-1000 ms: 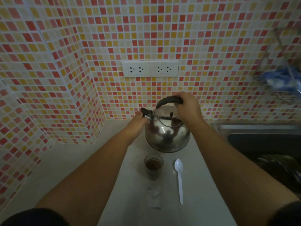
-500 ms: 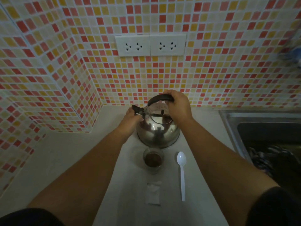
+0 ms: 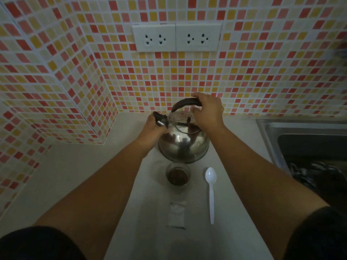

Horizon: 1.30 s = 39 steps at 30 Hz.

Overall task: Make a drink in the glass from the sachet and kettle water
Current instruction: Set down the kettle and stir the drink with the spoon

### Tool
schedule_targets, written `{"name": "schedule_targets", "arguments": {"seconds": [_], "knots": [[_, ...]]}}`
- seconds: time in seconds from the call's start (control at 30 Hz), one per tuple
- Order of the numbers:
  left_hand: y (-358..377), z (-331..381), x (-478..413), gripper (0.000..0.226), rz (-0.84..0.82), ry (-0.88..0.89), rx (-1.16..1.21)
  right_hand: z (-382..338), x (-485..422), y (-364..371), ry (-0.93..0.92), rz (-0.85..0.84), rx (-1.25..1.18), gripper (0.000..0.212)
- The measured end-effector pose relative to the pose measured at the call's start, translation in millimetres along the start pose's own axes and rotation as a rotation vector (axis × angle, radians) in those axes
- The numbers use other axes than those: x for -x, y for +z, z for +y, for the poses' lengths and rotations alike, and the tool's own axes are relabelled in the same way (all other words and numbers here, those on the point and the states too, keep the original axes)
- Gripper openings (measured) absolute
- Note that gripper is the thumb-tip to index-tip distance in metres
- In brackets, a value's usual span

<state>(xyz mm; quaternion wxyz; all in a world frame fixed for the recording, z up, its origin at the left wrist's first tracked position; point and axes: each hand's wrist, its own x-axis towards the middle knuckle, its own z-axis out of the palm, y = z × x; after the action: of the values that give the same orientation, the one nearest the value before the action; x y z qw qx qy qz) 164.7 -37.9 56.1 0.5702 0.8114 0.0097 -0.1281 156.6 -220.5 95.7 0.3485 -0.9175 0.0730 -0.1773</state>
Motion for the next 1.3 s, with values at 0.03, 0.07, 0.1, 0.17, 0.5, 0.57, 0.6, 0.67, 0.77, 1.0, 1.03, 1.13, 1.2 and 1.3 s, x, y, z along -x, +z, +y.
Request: {"name": "schedule_targets", "arguments": {"seconds": [0.03, 0.07, 0.1, 0.17, 0.5, 0.57, 0.6, 0.67, 0.77, 1.0, 1.03, 1.13, 1.2, 1.3], "knots": [[0.8, 0.2, 1.9, 0.064, 0.011, 0.017, 0.006, -1.9, 6.3, -2.6, -0.022, 0.028, 0.064, 0.047], [2.0, 0.7, 4.8, 0.069, 0.035, 0.023, 0.012, -3.9, 15.2, -5.5, -0.030, 0.083, 0.079, 0.049], [3.4, 1.1, 8.2, 0.075, 0.073, 0.015, 0.023, -4.3, 25.7, -8.5, -0.012, 0.156, 0.064, 0.046], [6.4, 2.7, 18.8, 0.076, 0.158, -0.010, 0.040, 1.7, 49.3, -15.2, 0.108, 0.202, 0.086, 0.027], [9.6, -13.7, 84.3, 0.020, -0.099, -0.133, 0.142, 44.7, 148.7, -17.1, 0.458, -0.712, 0.641, 0.051], [7.4, -18.6, 93.9, 0.048, -0.181, -0.085, 0.004, 45.4, 157.8, -12.5, 0.475, -0.659, 0.662, 0.048], [4.8, -20.6, 98.8, 0.062, -0.218, -0.062, -0.082, 45.2, 161.9, -10.5, 0.482, -0.627, 0.664, 0.047], [-0.6, -23.1, 107.1, 0.080, -0.291, -0.022, -0.230, 44.8, 168.0, -7.8, 0.489, -0.586, 0.645, 0.041], [-1.8, -25.7, 116.3, 0.089, -0.321, 0.044, -0.406, 45.1, 175.0, -10.4, 0.490, -0.519, 0.551, 0.028], [7.0, -24.8, 118.9, 0.086, -0.252, 0.182, -0.649, 8.0, 143.8, -53.7, 0.304, -0.272, 0.205, 0.012], [8.0, -24.8, 117.9, 0.084, -0.244, 0.188, -0.656, -2.5, 139.4, -63.8, 0.229, -0.307, 0.242, 0.011], [9.7, -25.0, 116.1, 0.081, -0.226, 0.186, -0.653, -36.1, 132.5, -84.2, 0.021, -0.465, 0.531, 0.014], [10.2, -23.9, 115.9, 0.081, -0.221, 0.171, -0.637, -54.0, 131.1, -82.1, -0.021, -0.566, 0.689, 0.021], [9.9, -22.6, 116.1, 0.082, -0.205, 0.136, -0.622, -68.0, 129.2, -63.6, -0.092, -0.673, 0.753, 0.030]]}}
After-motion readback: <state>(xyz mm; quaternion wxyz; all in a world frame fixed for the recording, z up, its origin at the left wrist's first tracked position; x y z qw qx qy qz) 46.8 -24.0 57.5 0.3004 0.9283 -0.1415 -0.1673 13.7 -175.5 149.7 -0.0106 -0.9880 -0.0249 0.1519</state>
